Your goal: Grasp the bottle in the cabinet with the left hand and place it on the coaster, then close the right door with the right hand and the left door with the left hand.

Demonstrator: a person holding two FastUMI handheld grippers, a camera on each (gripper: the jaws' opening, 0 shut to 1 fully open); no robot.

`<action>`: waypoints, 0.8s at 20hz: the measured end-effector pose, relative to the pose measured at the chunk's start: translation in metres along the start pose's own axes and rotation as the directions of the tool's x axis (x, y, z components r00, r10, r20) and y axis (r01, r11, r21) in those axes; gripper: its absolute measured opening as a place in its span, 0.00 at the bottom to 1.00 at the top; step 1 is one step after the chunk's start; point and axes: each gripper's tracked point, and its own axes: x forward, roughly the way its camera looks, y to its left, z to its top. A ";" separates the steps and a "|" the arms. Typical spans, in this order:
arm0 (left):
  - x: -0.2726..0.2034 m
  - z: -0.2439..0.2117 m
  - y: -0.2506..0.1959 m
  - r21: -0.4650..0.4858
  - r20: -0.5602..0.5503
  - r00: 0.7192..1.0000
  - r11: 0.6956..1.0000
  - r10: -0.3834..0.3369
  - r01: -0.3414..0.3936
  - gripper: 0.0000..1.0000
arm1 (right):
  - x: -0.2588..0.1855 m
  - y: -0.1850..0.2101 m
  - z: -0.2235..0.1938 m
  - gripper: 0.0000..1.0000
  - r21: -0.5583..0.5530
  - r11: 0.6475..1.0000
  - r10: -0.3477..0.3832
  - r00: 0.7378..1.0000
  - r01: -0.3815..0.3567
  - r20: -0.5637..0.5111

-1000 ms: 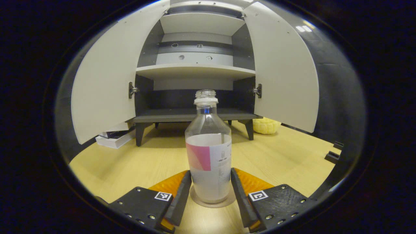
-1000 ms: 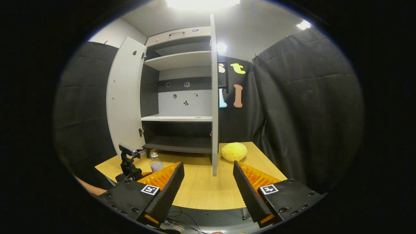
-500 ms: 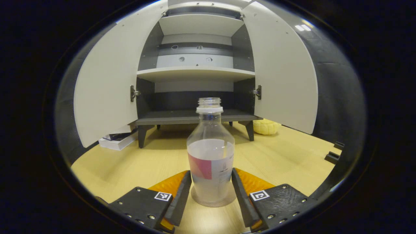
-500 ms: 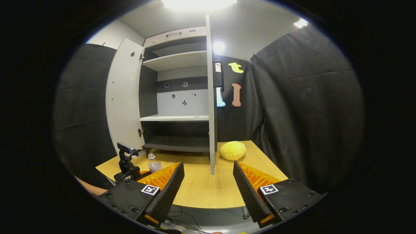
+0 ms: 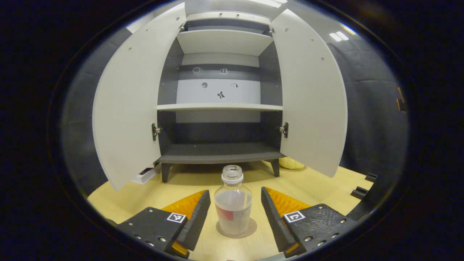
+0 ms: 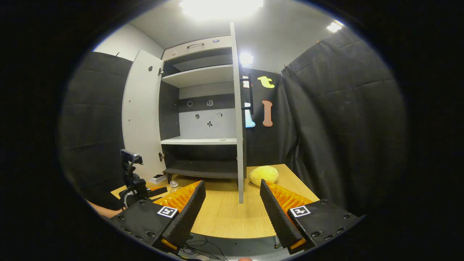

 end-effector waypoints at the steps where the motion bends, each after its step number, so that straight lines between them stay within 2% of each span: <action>1: -0.011 0.014 0.002 0.003 0.013 1.000 1.000 0.007 -0.007 0.82 | 0.003 -0.005 0.005 0.93 -0.007 1.000 -0.011 1.000 0.011 0.007; 4: -0.042 0.055 0.014 0.014 0.062 0.997 0.999 0.041 -0.041 0.82 | 0.017 -0.023 0.031 0.93 -0.010 0.999 -0.050 0.998 0.051 0.041; 6: -0.060 0.073 0.026 0.022 0.072 0.995 0.998 0.064 -0.066 0.82 | 0.030 -0.036 0.047 0.96 0.009 0.997 -0.082 0.994 0.081 0.067; 10: -0.097 0.102 0.065 0.020 0.081 0.989 0.992 0.124 -0.126 0.82 | 0.060 -0.054 0.082 0.96 0.037 0.988 -0.152 0.982 0.149 0.111; 12: -0.113 0.114 0.089 0.012 0.081 0.984 0.987 0.157 -0.159 0.82 | 0.072 -0.066 0.099 0.92 0.027 0.980 -0.200 0.971 0.198 0.134; 16: -0.143 0.138 0.141 0.014 0.112 0.965 0.971 0.237 -0.240 0.82 | 0.100 -0.090 0.137 0.96 0.048 0.942 -0.335 0.921 0.332 0.201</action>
